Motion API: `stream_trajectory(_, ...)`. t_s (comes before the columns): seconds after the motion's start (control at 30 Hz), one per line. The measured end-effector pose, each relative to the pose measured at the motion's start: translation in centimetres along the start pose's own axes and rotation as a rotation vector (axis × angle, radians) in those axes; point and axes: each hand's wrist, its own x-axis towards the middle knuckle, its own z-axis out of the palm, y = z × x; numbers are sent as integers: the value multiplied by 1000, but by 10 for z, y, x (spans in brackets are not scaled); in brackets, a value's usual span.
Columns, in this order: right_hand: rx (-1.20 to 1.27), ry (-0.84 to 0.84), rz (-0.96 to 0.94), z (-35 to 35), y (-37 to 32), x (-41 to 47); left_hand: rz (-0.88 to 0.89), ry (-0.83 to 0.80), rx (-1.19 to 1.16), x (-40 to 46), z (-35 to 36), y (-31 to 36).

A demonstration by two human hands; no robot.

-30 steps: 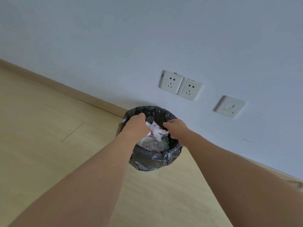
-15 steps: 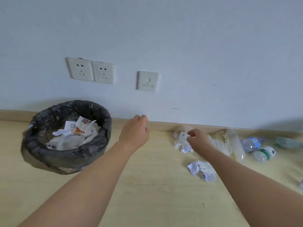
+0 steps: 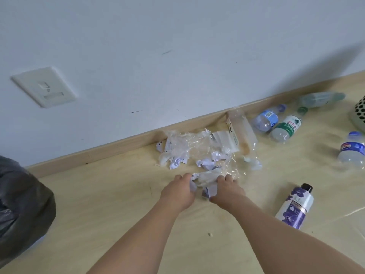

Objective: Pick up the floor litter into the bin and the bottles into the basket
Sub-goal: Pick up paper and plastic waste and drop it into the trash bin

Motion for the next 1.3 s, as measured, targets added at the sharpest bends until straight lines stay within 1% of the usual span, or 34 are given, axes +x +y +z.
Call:
stream_trajectory(0.13,-24,76,-85,13,6,9,-26,44,94,16,19,1)
stream_trajectory(0.17,-26,82,-109,15,6,11,-36,50,87,16,23,0)
stream_trajectory(0.3,0,57,-163,13,8,15,-83,17,-62,10,28,-6)
stream_trajectory(0.43,-97,62,-223,4,3,10,-53,20,-77,0,17,-16)
stream_trajectory(0.57,-139,68,-279,-7,0,-2,-75,61,-100,-13,2,-30)
stream_trajectory(0.67,-157,69,-276,-17,-7,-18,-92,88,-142,-28,-14,-46)
stream_trajectory(0.77,-187,78,-256,-23,-19,-33,-95,156,-178,-49,-39,-61)
stream_trajectory(0.9,-205,101,-243,-41,-65,-58,-89,285,-253,-91,-91,-81)
stream_trajectory(0.97,-210,72,-229,-54,-102,-72,-90,345,-284,-116,-120,-102)
stream_trajectory(1.03,-222,4,-212,-62,-138,-82,-97,400,-307,-138,-147,-130)
stream_trajectory(1.1,-296,-53,-199,-66,-173,-95,-101,478,-302,-164,-173,-164)
stream_trajectory(1.17,-349,-71,-198,-71,-208,-114,-126,568,-279,-190,-196,-198)
stream_trajectory(1.2,-312,-63,-191,-76,-229,-127,-162,607,-291,-203,-204,-217)
stream_trajectory(1.3,-123,23,-269,-88,-297,-153,-336,693,-363,-236,-220,-272)
